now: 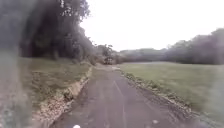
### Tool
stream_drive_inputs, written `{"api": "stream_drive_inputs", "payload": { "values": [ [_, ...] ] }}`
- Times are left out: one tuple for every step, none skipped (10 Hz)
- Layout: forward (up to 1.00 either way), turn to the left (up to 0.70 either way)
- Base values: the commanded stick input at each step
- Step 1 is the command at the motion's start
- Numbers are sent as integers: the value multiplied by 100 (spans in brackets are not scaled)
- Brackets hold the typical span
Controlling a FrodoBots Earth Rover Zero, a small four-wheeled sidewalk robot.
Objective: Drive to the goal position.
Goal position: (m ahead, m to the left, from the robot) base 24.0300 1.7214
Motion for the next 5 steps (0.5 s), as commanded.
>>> {"api": "stream_drive_inputs", "payload": {
  "values": [
    [85, 0],
    [85, 0],
    [85, 0],
    [85, 0],
    [85, 0]
  ]
}}
